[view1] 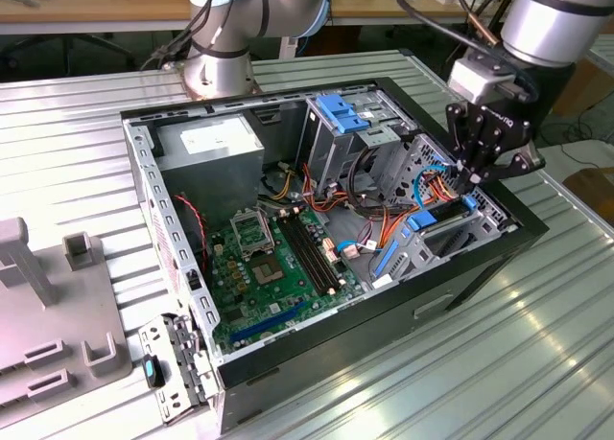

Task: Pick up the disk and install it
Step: 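Insert the second disk wire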

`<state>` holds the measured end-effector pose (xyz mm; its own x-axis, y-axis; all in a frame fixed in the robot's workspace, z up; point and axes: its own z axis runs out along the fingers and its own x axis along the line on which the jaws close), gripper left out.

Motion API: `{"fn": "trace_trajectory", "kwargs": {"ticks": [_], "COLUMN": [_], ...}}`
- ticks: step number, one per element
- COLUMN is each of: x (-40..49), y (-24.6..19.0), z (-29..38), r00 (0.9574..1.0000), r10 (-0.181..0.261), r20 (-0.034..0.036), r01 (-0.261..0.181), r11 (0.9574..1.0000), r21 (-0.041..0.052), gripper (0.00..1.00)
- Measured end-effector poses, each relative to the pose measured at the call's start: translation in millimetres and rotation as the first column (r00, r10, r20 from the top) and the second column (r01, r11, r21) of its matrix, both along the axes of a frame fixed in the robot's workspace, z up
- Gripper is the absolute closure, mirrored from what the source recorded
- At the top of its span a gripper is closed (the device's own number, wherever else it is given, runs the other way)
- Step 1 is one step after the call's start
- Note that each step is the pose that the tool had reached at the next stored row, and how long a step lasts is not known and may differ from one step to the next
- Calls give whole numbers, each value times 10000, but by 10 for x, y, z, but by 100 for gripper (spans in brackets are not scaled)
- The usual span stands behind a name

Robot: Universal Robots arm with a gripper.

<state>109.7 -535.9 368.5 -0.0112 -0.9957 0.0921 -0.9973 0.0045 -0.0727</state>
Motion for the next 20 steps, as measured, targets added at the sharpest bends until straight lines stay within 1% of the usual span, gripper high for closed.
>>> {"fn": "trace_trajectory", "kwargs": {"ticks": [3,4,5,6,7,8,9,10,11,14,15,16,18,19,20], "x": [0,-1,-1,1,1,2,2,1,1,2,1,2,2,2,2], "y": [0,7,11,11,13,20,33,41,56,169,257,298,376,388,403], "z": [104,137,158,169,177,184,187,200,214,219,219,220,216,216,254], "r00": [10000,10000,9999,9997,9993,9980,9964,9959,9955,9953,9953,9953,9953,9953,9948], "r10": [0,-1,1,1,-1,0,-1,-2,-4,-10,-36,-51,-73,-81,-92], "r20": [-69,-75,-117,-231,-363,-631,-849,-908,-951,-966,-970,-969,-967,-968,-1014], "r01": [0,1,-1,-1,1,0,1,2,3,2,3,1,2,1,-2], "r11": [10000,10000,10000,10000,10000,10000,10000,10000,10000,10000,9994,9987,9973,9966,9958], "r21": [1,0,-1,1,3,2,1,-2,-1,-85,-340,-515,-735,-825,-921], "gripper": [89,89,89,89,89,89,89,89,89,89,89,89,89,89,89]}}
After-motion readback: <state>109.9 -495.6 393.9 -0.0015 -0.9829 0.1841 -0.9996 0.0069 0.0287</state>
